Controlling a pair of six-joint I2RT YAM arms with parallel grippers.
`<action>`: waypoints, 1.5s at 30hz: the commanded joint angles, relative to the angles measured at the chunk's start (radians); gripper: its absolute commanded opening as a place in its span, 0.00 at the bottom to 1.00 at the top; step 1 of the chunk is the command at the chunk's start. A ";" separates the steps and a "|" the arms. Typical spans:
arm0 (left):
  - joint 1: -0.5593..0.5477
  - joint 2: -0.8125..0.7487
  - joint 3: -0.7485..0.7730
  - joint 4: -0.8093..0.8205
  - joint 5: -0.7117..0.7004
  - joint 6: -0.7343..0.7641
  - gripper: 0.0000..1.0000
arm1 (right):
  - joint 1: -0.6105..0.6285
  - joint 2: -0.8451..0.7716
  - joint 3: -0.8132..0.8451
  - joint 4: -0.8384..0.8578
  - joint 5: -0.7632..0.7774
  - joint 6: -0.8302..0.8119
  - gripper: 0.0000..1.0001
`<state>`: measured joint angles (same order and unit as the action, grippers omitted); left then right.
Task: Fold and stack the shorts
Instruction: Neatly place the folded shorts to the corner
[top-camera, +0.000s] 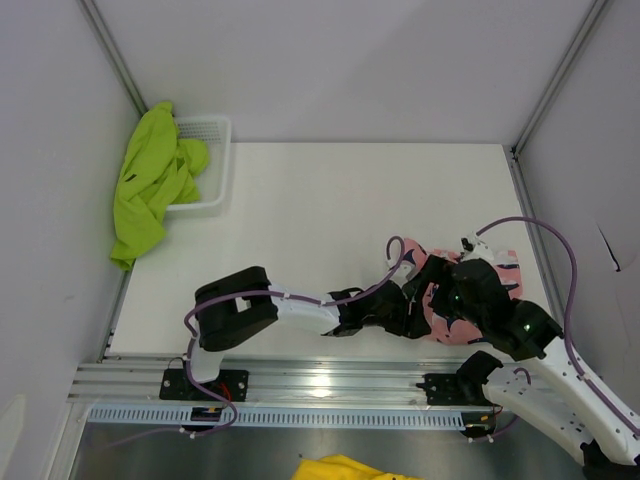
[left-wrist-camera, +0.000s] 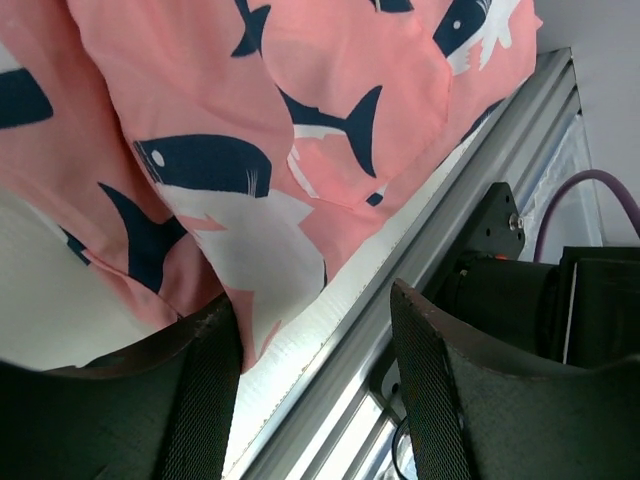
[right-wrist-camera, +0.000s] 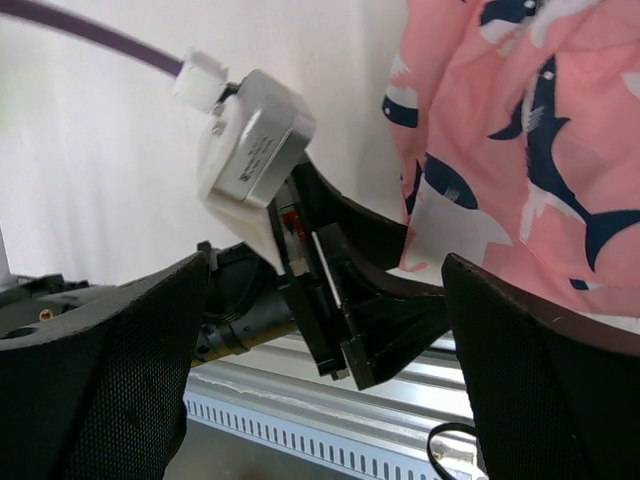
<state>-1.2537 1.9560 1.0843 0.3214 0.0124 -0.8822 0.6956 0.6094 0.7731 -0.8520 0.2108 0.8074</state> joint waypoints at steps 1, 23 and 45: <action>-0.010 -0.032 -0.043 0.077 0.027 -0.003 0.61 | -0.025 0.001 -0.006 -0.031 0.071 0.053 1.00; -0.015 -0.042 -0.162 0.228 0.049 -0.008 0.58 | -0.568 0.348 -0.146 0.389 -0.387 -0.048 0.00; -0.032 -0.049 -0.188 0.231 0.069 -0.001 0.50 | -0.608 0.866 0.017 0.513 -0.263 -0.108 0.00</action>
<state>-1.2701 1.9537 0.9134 0.5297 0.0570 -0.8898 0.0914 1.4246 0.7177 -0.3981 -0.0784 0.7231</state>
